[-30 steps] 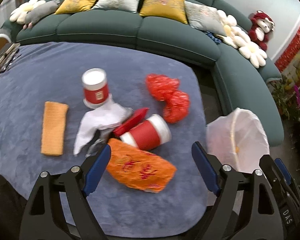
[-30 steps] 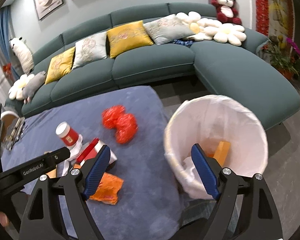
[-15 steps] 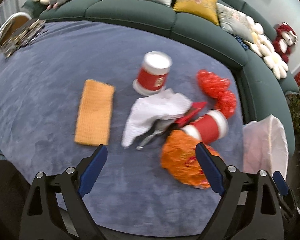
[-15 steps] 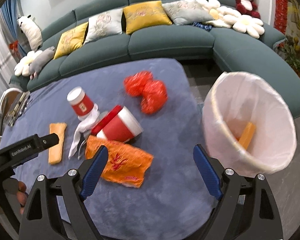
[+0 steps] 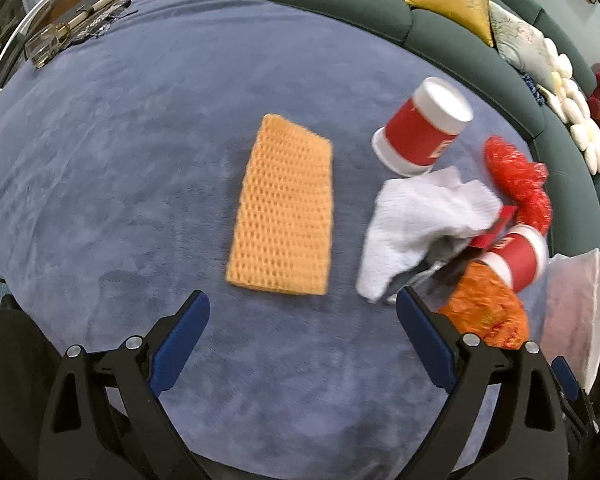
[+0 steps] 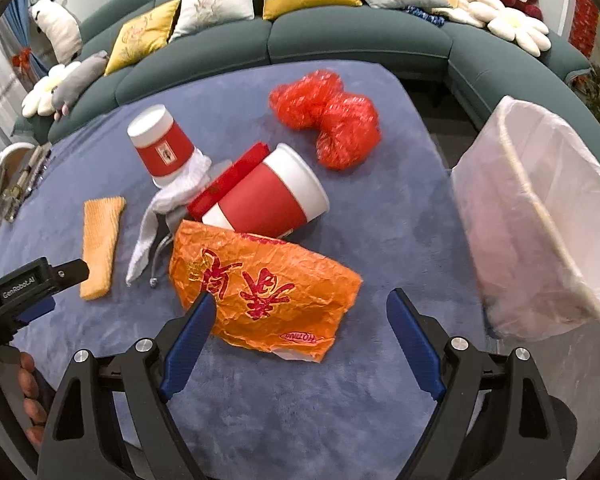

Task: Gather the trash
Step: 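Move both tools back over the table toward the foam net and orange bag, then grasp the orange foam net with the left tool while the right grasps the orange bag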

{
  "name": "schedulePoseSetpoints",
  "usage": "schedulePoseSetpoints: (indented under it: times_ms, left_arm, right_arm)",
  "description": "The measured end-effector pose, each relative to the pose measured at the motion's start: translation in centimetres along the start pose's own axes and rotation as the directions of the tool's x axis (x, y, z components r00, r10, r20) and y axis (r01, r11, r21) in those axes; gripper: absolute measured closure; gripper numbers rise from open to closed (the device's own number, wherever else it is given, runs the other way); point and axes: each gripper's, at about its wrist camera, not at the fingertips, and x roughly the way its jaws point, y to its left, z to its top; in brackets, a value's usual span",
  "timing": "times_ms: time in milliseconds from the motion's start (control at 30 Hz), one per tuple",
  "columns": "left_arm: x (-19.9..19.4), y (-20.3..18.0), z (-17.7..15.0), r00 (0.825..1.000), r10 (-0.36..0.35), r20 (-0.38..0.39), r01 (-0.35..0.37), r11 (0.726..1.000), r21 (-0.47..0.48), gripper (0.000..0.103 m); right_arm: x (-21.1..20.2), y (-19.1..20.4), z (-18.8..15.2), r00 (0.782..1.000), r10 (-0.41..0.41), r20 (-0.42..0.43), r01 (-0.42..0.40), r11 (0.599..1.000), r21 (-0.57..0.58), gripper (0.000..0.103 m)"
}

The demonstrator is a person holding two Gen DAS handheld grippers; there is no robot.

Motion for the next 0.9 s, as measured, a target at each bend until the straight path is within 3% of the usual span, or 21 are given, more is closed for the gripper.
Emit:
schedulePoseSetpoints:
  times_ms: [467,600,700,767,867,900]
  left_arm:
    - [5.5,0.3,0.9,0.995,0.047,-0.092,-0.042,0.997,0.059,0.013]
    - [6.0,-0.1,0.9,0.995,0.06,-0.078,-0.054,0.996,0.071,0.014]
    - [5.6,-0.7,0.8,0.996,0.077,-0.055,-0.072,0.993,0.092,0.029]
    - [5.4,-1.0,0.7,0.995,0.087,-0.042,-0.082,0.99,0.114,0.044]
    - [5.1,-1.2,0.8,0.996,0.084,-0.039,-0.079,0.99,0.12,0.064]
    - [4.9,-1.2,0.8,0.996,0.079,-0.039,-0.074,0.991,0.114,0.066]
  right_arm:
    - [5.2,0.6,0.7,0.994,-0.002,-0.105,0.005,1.0,0.024,0.019]
    - [5.8,0.4,0.7,0.993,0.016,-0.114,-0.01,0.999,0.05,0.019]
    - [6.1,0.1,0.7,0.993,0.043,-0.11,-0.035,0.997,0.074,0.019]
    - [6.0,0.1,0.7,0.994,0.049,-0.103,-0.041,0.996,0.075,0.022]
    - [5.9,0.3,0.7,0.992,0.076,-0.098,-0.069,0.995,0.07,0.036]
    - [5.8,0.4,0.7,0.992,0.079,-0.099,-0.072,0.995,0.065,0.042]
